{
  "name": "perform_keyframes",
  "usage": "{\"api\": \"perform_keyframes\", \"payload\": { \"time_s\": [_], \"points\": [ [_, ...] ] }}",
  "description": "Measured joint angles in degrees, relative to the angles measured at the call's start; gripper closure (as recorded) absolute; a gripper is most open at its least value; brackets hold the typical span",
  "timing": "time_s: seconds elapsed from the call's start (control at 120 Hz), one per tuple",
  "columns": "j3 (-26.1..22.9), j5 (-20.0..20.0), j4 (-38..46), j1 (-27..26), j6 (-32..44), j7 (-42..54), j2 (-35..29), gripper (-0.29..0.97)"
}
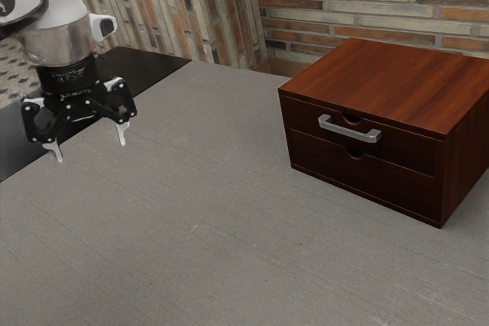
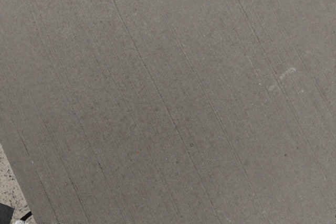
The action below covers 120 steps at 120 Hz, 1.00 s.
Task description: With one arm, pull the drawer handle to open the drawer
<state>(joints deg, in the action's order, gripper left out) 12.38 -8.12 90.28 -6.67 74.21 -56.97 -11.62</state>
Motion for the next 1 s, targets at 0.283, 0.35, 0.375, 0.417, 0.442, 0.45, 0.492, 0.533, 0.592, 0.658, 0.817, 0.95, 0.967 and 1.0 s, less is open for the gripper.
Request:
{"api": "perform_keyframes", "payload": {
  "time_s": [0.283,0.35,0.375,0.417,0.442,0.45,0.492,0.533,0.592,0.658,0.817,0.95,0.967,1.0],
  "points": [
    [-0.79,3.51,2.2,-1.84,12.37,-16.51,6.29,0.0],
    [-1.01,4.68,0.98,-3.34,17.11,-19.29,9.58,0.0],
    [-1.06,5.01,0.82,-4.04,18.79,-20.24,10.16,0.0],
    [-1.05,6.32,0.7,-5.22,21.37,-21.73,10.86,0.0],
    [-1.02,7.36,0.65,-5.87,23.1,-22.58,11.61,0.0],
    [-1.01,7.67,0.63,-6.08,23.69,-22.85,11.89,0.0],
    [-0.98,8.95,0.52,-7.08,26.64,-24.16,13.42,0.0],
    [-1.03,9.89,0.22,-7.88,29.34,-25.36,14.93,0.0],
    [-1.11,11.34,-0.2,-8.29,32.59,-26.79,16.64,0.0],
    [-1.17,12.81,-0.48,-7.51,35.63,-28.14,17.95,0.0],
    [-3.94,14.29,-4.26,-6.1,40.47,-30.4,22.46,0.0],
    [-4.65,14.58,-7.05,-6.97,42.6,-31.63,25.36,0.0],
    [-4.8,14.61,-7.35,-6.94,42.79,-31.74,25.74,0.0],
    [-5.3,14.67,-7.74,-6.85,43.17,-31.94,26.32,0.0]
  ]
}}
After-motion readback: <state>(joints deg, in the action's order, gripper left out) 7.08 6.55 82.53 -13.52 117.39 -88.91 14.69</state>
